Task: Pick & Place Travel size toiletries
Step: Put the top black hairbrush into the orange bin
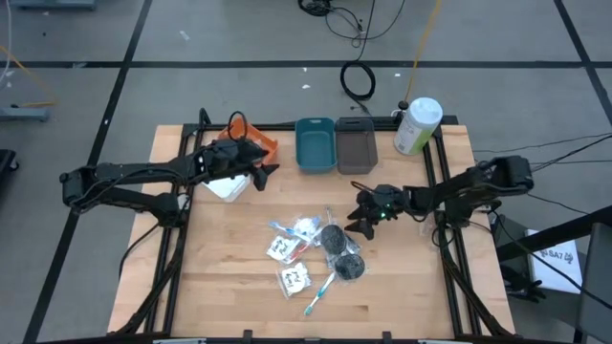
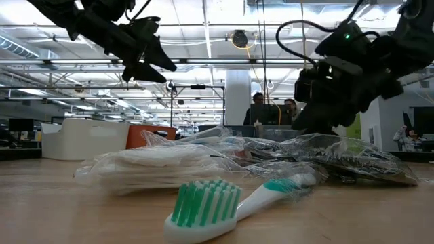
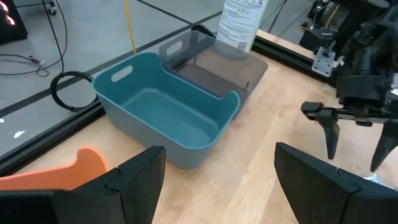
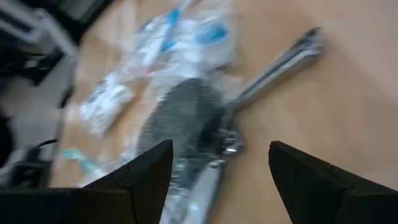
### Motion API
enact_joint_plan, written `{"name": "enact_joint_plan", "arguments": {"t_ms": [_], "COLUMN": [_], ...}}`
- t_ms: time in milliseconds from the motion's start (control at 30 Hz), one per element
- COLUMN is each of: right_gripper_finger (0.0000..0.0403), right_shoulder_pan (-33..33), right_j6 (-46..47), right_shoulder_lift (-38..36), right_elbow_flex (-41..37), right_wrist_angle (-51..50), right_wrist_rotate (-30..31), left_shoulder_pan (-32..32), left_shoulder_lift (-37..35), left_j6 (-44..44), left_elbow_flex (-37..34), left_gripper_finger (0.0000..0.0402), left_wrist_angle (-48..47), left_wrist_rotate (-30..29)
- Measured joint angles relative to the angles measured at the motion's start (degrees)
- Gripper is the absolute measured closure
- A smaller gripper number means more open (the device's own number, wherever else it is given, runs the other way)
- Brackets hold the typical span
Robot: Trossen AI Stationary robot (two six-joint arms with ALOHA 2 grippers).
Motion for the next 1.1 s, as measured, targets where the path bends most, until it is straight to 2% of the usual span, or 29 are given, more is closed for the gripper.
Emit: {"name": "enact_joint_plan", "arguments": {"t_ms": [167, 367, 567, 733, 900, 1100], "right_gripper_finger": [0.0151, 0.0151, 0.0151, 0.0155, 0.0188, 0.0261], "right_shoulder_pan": [-1.4, -1.9, -1.9, -1.9, -2.6, -2.8], "right_j6": [1.0, -0.7, -3.7, -5.3, -6.2, -6.4], "right_shoulder_lift": [6.3, 13.4, 17.5, 17.8, 17.4, 17.4], "right_elbow_flex": [0.1, 4.3, 9.7, 10.3, 10.3, 10.3], "right_wrist_angle": [9.0, 10.2, 9.4, 8.6, 7.4, 7.5], "right_wrist_rotate": [-5.8, -6.3, -14.9, -16.9, -17.1, -16.9], "left_shoulder_pan": [-0.4, -0.3, -0.3, -0.3, -0.3, -0.3], "left_shoulder_lift": [0.0, 0.0, 0.0, 0.0, 0.0, 0.0], "left_j6": [0.1, 0.1, 0.1, 0.2, 0.2, 0.5], "left_elbow_flex": [0.0, 0.0, 0.0, 0.0, 0.0, 0.0], "left_gripper_finger": [0.0105, 0.0105, 0.0105, 0.0105, 0.0105, 0.0105], "left_wrist_angle": [-0.3, -0.6, -1.2, -2.5, -3.0, -3.0], "left_wrist_rotate": [0.0, 0.0, 0.0, 0.0, 0.0, 0.0]}}
